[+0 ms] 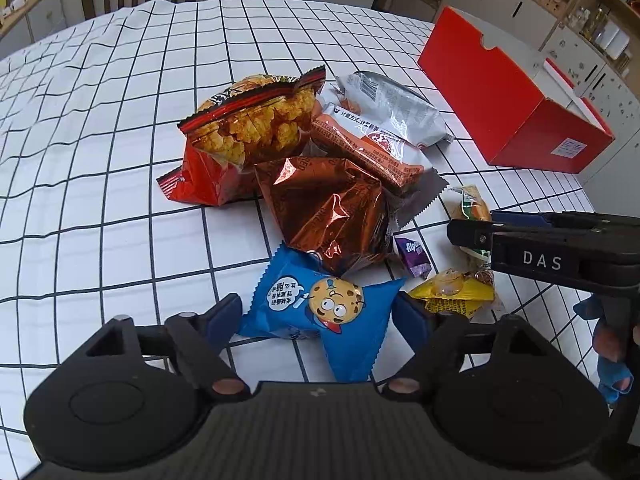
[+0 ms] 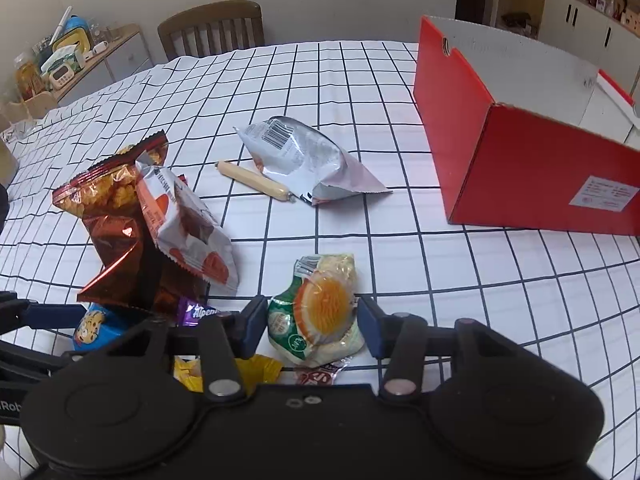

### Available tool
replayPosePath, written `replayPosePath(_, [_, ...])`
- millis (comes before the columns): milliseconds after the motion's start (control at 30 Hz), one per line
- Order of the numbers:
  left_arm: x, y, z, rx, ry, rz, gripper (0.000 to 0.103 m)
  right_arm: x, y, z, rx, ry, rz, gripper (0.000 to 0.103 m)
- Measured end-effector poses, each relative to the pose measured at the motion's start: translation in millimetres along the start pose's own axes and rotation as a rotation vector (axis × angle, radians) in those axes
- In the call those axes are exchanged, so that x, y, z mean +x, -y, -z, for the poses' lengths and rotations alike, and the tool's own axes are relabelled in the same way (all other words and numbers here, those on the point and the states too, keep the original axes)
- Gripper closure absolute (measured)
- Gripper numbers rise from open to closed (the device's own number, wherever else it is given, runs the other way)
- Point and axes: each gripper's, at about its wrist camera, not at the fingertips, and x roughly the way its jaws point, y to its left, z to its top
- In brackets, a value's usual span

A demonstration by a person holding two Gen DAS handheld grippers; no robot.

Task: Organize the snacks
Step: 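Lower the right tool onto the green pastry packet while the left tool approaches the blue cookie wrapper, then close the right tool on the green pastry packet while the left tool grasps the blue cookie wrapper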

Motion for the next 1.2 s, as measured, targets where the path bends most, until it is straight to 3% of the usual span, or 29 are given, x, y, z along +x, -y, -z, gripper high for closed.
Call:
replayPosePath(100, [-4.1, 1.9, -0.7, 0.003, 0.014, -0.009, 0.034, -2.7, -0.7, 1.3, -0.008, 0.014, 0.014, 0.063])
replayPosePath(200, [-10.2, 5.7, -0.9, 0.016, 0.029, -0.007, 0.050, -6.9, -2.6, 3.4, -0.020, 0.028, 0.034, 0.070])
replayPosePath(500, [-26.6, 4.8, 9.8, -0.020, 0.047, 0.020, 0.053, -29.9, 0.4, 12.4, 0.005, 0.059, 0.053, 0.085])
replayPosePath(567, [-33.3, 4.2, 13.7, -0.029, 0.053, 0.025, 0.053, -38.5, 0.8, 15.7, 0.003, 0.081, 0.053, 0.094])
replayPosePath(700, [-43.7, 4.0, 19.6, -0.031, 0.064, 0.038, 0.053, -47.7, -0.4, 20.0, -0.029, 0.090, 0.056, 0.099])
replayPosePath(833, [-50.5, 4.2, 24.0, -0.029, 0.070, 0.042, 0.053, -49.6, 0.8, 27.0, -0.063, 0.091, 0.065, 0.098])
replayPosePath(1100, [-57.2, 5.2, 31.8, -0.024, 0.069, 0.040, 0.053, -29.6, -1.0, 31.5, -0.117, 0.036, 0.074, 0.070])
replayPosePath(1200, [-60.6, 4.4, 34.3, -0.025, 0.067, 0.040, 0.053, -21.4, 0.7, 28.6, -0.104, 0.024, 0.054, 0.067])
